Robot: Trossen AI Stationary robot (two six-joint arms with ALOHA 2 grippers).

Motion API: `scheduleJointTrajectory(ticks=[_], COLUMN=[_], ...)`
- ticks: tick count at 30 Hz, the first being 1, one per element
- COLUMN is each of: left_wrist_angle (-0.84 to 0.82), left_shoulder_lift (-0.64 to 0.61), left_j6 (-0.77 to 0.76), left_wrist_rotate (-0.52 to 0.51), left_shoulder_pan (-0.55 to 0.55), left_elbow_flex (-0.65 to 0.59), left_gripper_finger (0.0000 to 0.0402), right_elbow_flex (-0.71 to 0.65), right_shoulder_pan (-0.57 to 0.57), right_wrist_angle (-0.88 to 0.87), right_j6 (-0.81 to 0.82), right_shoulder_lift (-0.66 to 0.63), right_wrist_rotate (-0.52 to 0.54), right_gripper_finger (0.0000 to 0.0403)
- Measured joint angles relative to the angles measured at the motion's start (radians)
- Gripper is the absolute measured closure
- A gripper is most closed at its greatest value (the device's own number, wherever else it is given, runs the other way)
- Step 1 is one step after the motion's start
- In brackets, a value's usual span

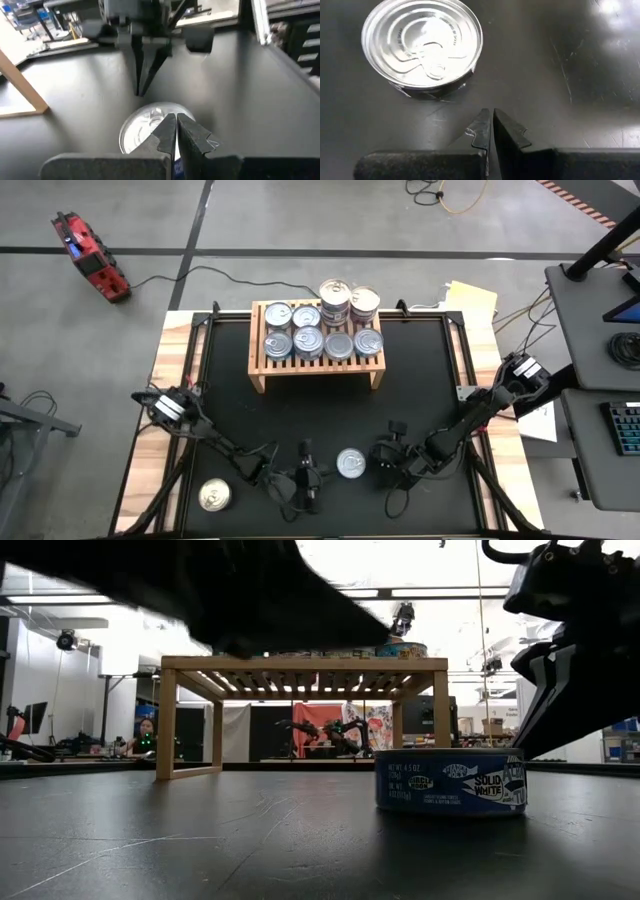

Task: Stack canned seafood by type on shelf
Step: Stack the blue tuna can on top of the blue tuna can

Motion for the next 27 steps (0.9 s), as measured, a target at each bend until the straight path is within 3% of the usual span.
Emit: scheduleJointTrajectory(ticks=[7, 12, 18, 27], left_wrist_angle=[0.0, -0.002, -0.009, -0.044], left_shoulder_lift=[0.06, 0.084, 0.086, 0.086], left_j6=[-0.047, -0.072, -0.076, -0.101], left_wrist_rotate=[0.001, 0.012, 0.026, 0.043], left_shoulder_pan=[0.042, 0.049, 0.051, 0.051], left_elbow_flex=[0.012, 0.011, 0.011, 0.01], left_gripper_finger=[0.0401, 0.0401, 0.0401, 0.0401], right_elbow_flex=[0.0, 0.0, 0.0, 0.0], right_shoulder_pan=[-0.002, -0.002, -0.003, -0.016], right_wrist_angle=[0.04, 0.031, 0.029, 0.028], right_j6=[0.022, 0.165, 0.297, 0.404], right_shoulder_lift=[0.0, -0.001, -0.001, -0.028], right_wrist_rotate=[0.005, -0.012, -0.136, -0.145], right_gripper_finger=[0.039, 0.039, 0.039, 0.0373])
